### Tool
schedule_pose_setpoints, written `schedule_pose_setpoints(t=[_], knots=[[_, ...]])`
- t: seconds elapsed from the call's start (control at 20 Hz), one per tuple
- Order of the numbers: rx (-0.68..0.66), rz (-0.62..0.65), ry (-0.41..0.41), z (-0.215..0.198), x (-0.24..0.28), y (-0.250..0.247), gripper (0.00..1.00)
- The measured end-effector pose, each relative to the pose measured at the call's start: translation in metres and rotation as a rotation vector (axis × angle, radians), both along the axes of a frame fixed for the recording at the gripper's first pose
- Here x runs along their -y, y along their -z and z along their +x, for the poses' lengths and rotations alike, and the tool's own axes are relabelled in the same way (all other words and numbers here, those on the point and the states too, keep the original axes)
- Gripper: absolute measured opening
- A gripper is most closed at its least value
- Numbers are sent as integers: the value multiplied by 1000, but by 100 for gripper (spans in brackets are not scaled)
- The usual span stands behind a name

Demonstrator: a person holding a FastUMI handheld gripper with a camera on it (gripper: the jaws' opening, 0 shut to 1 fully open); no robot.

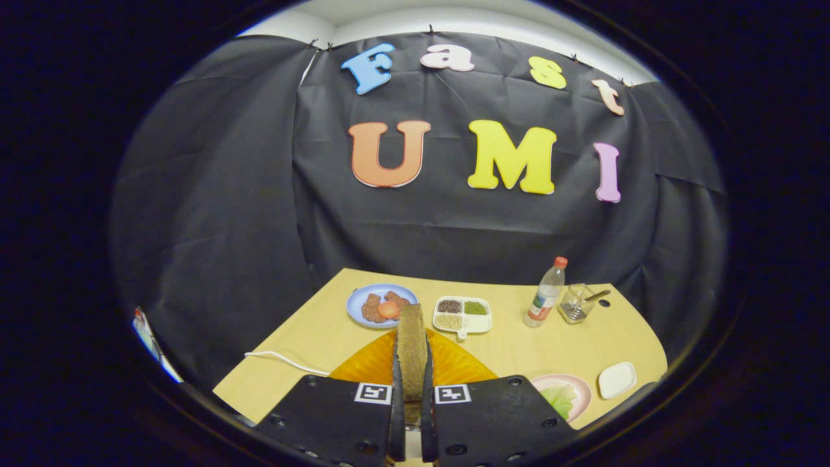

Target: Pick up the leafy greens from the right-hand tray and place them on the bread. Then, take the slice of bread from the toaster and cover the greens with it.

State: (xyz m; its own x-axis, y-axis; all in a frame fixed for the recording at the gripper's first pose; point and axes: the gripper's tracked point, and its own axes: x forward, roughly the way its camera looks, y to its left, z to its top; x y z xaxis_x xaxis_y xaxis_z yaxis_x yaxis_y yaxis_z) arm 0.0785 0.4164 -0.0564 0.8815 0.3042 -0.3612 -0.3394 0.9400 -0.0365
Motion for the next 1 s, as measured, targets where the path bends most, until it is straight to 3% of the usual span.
schedule_pose_setpoints(t=[0.2,0.35,1.0], knots=[[56,22,11,-8,27,-32,9],[59,32,39,-7,54,-27,9],[-114,-4,207,30,182,129,9]])
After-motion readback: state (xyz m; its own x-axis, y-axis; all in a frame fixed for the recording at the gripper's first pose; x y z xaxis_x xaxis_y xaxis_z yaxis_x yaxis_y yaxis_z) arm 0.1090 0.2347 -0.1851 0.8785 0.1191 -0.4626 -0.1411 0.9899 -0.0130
